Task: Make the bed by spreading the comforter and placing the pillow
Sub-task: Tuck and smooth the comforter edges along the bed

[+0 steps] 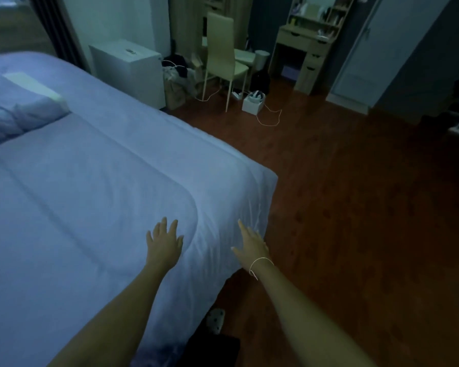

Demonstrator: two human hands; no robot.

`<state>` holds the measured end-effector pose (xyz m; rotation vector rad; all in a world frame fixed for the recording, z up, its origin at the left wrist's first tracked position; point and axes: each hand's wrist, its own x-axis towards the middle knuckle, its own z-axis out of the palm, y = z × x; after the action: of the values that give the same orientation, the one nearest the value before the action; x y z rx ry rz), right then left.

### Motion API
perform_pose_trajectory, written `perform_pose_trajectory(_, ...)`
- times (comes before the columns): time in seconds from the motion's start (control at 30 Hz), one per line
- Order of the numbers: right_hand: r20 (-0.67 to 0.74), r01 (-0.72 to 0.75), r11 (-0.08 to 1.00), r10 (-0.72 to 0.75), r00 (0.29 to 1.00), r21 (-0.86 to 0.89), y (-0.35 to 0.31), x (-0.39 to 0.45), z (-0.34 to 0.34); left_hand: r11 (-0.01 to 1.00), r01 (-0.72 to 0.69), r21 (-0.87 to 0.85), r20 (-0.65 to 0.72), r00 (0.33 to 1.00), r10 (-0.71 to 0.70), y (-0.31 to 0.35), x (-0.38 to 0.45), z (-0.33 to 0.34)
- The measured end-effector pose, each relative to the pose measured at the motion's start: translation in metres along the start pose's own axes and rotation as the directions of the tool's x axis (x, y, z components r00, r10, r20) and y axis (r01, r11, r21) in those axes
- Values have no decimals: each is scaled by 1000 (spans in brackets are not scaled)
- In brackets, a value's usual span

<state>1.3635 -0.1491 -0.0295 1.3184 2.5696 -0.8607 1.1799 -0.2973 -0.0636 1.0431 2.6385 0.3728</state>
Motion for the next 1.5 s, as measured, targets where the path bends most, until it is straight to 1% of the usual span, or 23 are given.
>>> perform_pose_trajectory(0.1, -7, -16, 1000, 16, 1000, -16, 21, 68, -44, 1000, 25, -10, 33, 999, -24, 38, 72, 7)
perform_pose_trajectory(0.23, -18, -21, 998, 19, 1000, -67, 46, 156, -101, 999, 22, -23, 32, 999, -21, 91, 153, 5)
perform_pose_trajectory(0.37, 35, -21, 992, 25, 999, -127, 69, 232, -133, 999, 49, 4, 57, 997, -49, 122, 206, 16)
perform_pose_trajectory(0.47, 106, 25, 984, -6, 994, -177, 87, 316, -148, 991, 135, 4, 53, 989, -135, 138, 261, 30)
perform_pose_trajectory(0.57, 196, 75, 967, -27, 980, -243, 108, 391, -156, 964, 265, -32, 67, 963, -262, 152, 296, 48)
perform_pose_trajectory(0.67, 307, 142, 943, -44, 951, -302, 125, 459, -158, 923, 384, -6, 78, 921, -382, 168, 318, 69)
perform_pose_trajectory(0.77, 402, 207, 928, -69, 913, -309, 134, 520, -159, 873, 487, -24, 92, 871, -483, 187, 346, 86)
perform_pose_trajectory(0.87, 446, 278, 893, -100, 890, -355, 142, 562, -151, 845, 533, -49, 109, 844, -526, 207, 367, 101)
perform_pose_trajectory(1.0, 484, 360, 844, -140, 864, -398, 153, 607, -138, 781, 621, -68, 89, 783, -615, 229, 382, 118)
perform_pose_trajectory(1.07, 517, 434, 799, -185, 836, -416, 156, 625, -128, 750, 659, -49, 87, 751, -655, 234, 386, 124)
perform_pose_trajectory(1.17, 582, 495, 789, -222, 782, -364, 157, 647, -127, 734, 679, 1, 68, 732, -678, 239, 394, 126)
perform_pose_trajectory(1.23, 589, 511, 779, -232, 774, -364, 167, 660, -133, 724, 689, 20, 51, 723, -689, 240, 398, 128)
perform_pose_trajectory(1.3, 506, 466, 788, -232, 831, -403, 181, 670, -142, 757, 654, 13, 40, 756, -654, 244, 400, 126)
perform_pose_trajectory(1.33, 471, 423, 805, -207, 857, -416, 186, 671, -146, 788, 616, 19, 39, 787, -616, 247, 399, 129)
perform_pose_trajectory(1.4, 451, 325, 849, -117, 885, -417, 193, 674, -145, 841, 538, 52, 65, 839, -541, 254, 395, 133)
perform_pose_trajectory(1.43, 460, 264, 878, -58, 886, -399, 189, 676, -145, 850, 523, 59, 65, 848, -526, 257, 397, 133)
perform_pose_trajectory(1.47, 471, 201, 900, 5, 882, -386, 187, 691, -116, 841, 539, 45, 82, 837, -541, 243, 401, 157)
perform_pose_trajectory(1.5, 460, 147, 922, 37, 887, -358, 183, 707, -90, 822, 569, 38, 76, 818, -570, 232, 405, 176)
